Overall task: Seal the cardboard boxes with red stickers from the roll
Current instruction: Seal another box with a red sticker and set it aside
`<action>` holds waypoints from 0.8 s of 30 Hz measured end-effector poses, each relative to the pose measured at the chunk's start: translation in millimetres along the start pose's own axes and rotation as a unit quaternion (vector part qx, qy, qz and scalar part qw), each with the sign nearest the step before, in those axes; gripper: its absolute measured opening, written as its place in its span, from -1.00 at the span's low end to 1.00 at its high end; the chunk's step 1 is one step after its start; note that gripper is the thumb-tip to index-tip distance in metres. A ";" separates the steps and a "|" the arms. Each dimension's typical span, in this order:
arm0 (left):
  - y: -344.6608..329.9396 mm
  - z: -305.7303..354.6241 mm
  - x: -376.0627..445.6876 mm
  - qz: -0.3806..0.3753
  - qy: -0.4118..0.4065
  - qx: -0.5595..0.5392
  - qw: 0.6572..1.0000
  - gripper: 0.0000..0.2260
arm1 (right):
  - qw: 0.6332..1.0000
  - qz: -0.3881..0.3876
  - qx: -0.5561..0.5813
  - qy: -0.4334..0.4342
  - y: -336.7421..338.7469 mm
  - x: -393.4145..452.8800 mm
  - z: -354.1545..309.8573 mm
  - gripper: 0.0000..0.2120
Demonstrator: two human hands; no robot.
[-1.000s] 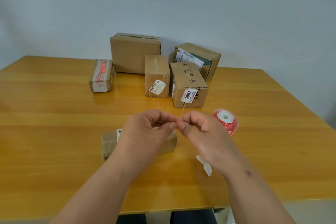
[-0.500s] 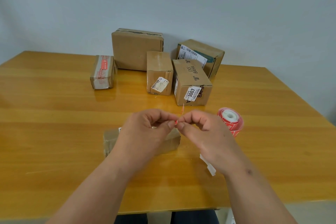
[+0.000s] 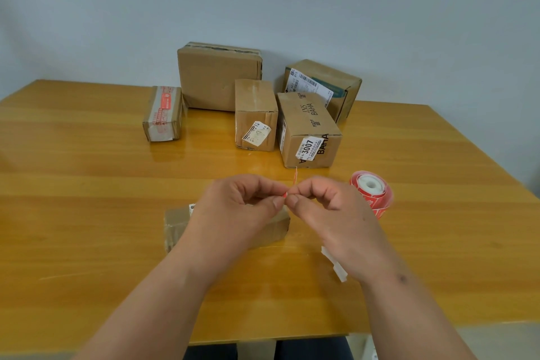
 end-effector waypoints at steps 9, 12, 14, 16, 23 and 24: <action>0.0 0.3 1.2 0.008 0.001 -0.042 0.999 -0.95 | 0.997 0.009 -0.053 0.050 -1.7 1.0 -3.9 -0.86; 1.5 2.2 -0.9 0.023 -0.012 -0.022 0.999 -0.95 | 0.996 0.011 -0.066 0.064 -2.3 1.6 -4.3 -0.85; 2.9 1.7 -1.4 0.033 -0.016 0.005 0.999 -0.92 | 0.995 0.013 -0.070 0.068 -2.8 1.8 -4.5 -0.85; 3.7 0.3 -0.1 0.047 -0.021 0.057 0.997 -0.89 | 0.994 0.012 -0.077 0.071 -3.5 1.6 -4.7 -0.83; 20.5 -0.7 8.1 0.090 0.006 0.084 0.992 -0.85 | 0.982 0.008 -0.183 0.040 9.8 1.0 1.6 -0.83; 24.5 -0.1 9.3 0.097 0.009 0.085 0.992 -0.85 | 0.974 0.008 -0.223 0.030 15.1 1.2 2.0 -0.83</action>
Point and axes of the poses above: each hand's wrist, its own x-axis towards the middle knuckle, its own y-axis out of the back of the hand, z = x × y, the point moved 4 cm from there along x, towards the middle knuckle, and after that the axes turned 9 degrees about y, right-handed, at the moved point
